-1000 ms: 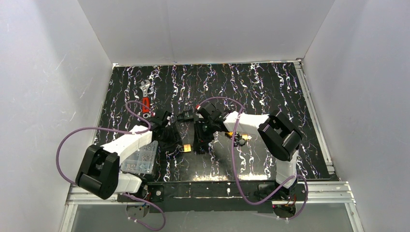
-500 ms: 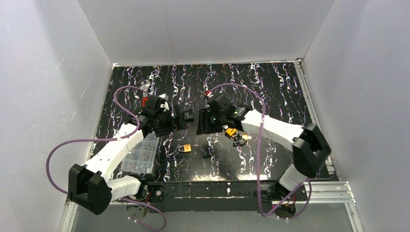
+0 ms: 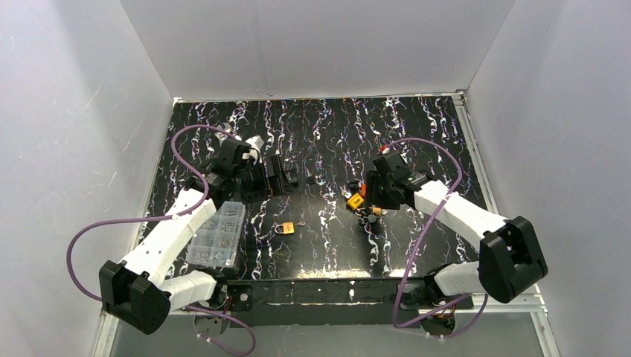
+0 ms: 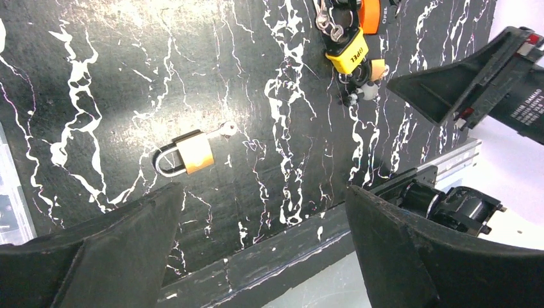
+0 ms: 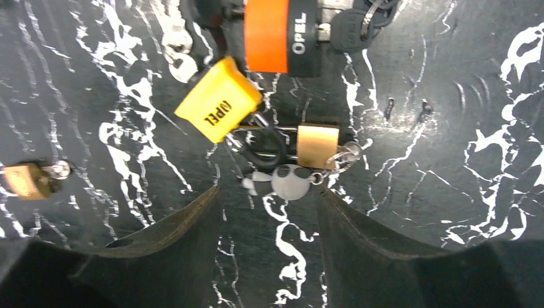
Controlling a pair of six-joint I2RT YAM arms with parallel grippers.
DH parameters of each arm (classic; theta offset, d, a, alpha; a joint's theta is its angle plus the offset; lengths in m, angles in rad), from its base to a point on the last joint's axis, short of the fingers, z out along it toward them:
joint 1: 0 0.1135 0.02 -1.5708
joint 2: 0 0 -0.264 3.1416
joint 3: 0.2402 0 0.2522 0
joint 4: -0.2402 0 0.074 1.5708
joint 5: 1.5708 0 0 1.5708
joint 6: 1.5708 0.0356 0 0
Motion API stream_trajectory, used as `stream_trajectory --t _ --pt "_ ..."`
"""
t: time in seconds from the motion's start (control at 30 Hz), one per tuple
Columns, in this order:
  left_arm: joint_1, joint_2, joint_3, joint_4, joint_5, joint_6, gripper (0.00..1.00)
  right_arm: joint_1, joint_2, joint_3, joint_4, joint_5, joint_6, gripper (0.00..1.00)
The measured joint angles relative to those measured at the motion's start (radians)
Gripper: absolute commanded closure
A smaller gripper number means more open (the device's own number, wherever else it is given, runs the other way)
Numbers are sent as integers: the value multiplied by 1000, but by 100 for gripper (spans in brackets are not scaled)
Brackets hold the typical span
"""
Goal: Lock with the key
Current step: Pick up the lock from the center of the board.
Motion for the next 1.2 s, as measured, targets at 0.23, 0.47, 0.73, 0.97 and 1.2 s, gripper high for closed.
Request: stream_trajectory --t 0.23,0.47,0.73,0.97,1.2 --pt "0 0 0 -3 16 2 7 -20 61 -18 16 9 -73 46" --pt "0 -2 0 -5 23 1 8 -59 153 9 24 12 -96 42" --pt "0 -6 1 -14 30 1 8 -79 266 208 6 63 -93 42" --pt "0 -6 11 -30 32 2 8 -79 429 328 -52 106 -98 42" --pt "0 -6 15 -29 35 3 8 -55 466 342 -116 140 -101 42"
